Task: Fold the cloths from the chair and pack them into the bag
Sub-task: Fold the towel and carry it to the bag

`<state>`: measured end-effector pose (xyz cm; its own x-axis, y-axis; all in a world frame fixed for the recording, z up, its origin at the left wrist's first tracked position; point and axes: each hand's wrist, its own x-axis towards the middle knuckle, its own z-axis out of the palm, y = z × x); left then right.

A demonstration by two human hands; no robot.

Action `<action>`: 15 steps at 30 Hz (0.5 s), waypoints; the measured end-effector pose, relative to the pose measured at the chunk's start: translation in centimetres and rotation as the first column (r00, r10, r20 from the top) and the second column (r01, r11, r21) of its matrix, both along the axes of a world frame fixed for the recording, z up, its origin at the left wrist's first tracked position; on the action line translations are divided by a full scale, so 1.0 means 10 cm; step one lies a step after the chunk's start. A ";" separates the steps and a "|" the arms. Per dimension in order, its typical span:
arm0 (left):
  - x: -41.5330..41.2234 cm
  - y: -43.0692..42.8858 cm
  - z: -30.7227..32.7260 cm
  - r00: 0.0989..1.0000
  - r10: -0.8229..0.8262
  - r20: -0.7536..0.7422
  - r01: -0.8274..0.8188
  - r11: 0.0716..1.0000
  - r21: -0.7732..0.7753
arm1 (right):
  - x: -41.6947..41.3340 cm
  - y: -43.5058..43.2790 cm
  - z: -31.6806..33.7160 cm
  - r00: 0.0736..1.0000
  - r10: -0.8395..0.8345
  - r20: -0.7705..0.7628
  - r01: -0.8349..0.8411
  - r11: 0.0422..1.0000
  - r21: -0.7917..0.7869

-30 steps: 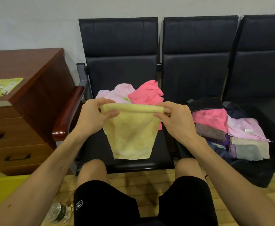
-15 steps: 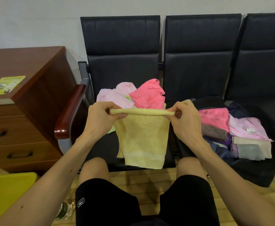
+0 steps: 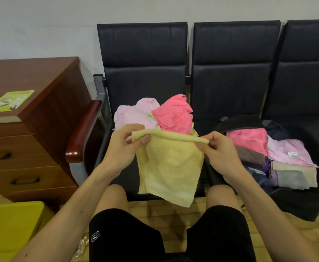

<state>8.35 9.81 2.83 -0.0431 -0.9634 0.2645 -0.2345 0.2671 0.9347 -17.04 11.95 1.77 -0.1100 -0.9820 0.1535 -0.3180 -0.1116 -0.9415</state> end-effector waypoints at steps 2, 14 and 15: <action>-0.04 0.09 -0.05 0.998 -0.054 0.007 0.055 0.998 -0.034 | 0.01 0.06 0.01 0.992 0.029 0.120 -0.029 1.000 -0.003; -0.52 0.27 -0.34 0.964 -0.038 -0.262 0.068 0.992 0.109 | 0.29 0.58 -0.38 0.858 -0.035 0.512 -0.095 0.970 0.225; -0.53 0.28 -0.35 0.947 -0.027 -0.320 0.083 0.983 0.163 | 0.31 0.63 -0.45 0.839 0.013 0.543 -0.189 0.944 0.269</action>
<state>3.02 12.58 -0.69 -0.0388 -0.9939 0.1031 0.0898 0.0993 0.9910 -13.97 18.29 -2.74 0.0152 -0.9793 -0.2016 0.2337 0.1995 -0.9516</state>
